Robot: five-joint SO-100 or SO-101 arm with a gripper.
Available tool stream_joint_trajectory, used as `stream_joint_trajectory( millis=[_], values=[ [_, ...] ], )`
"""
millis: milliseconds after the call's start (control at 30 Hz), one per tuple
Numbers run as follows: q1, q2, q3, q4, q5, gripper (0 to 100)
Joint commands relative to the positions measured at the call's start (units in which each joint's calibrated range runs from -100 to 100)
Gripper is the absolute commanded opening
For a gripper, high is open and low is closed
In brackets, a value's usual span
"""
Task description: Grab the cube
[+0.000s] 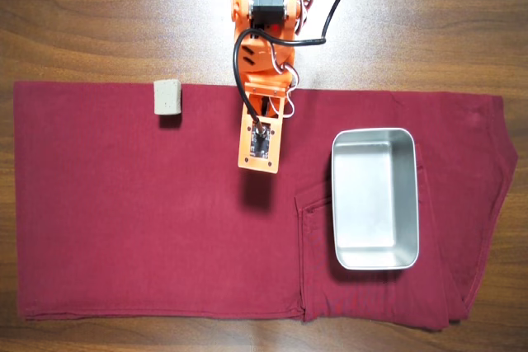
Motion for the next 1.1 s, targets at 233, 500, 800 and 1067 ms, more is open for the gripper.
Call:
stream_joint_trajectory(
  millis=[233, 500, 800, 1067],
  values=[
    [-2.21, 0.3, 0.28, 1.31, 0.1, 1],
    [2.88, 18.94, -9.46, -11.04, 2.54, 3],
    [27.16, 74.06, -88.85, 1.31, 6.06, 27],
    [62.86, 77.08, -82.56, 1.31, 19.98, 31]
  ],
)
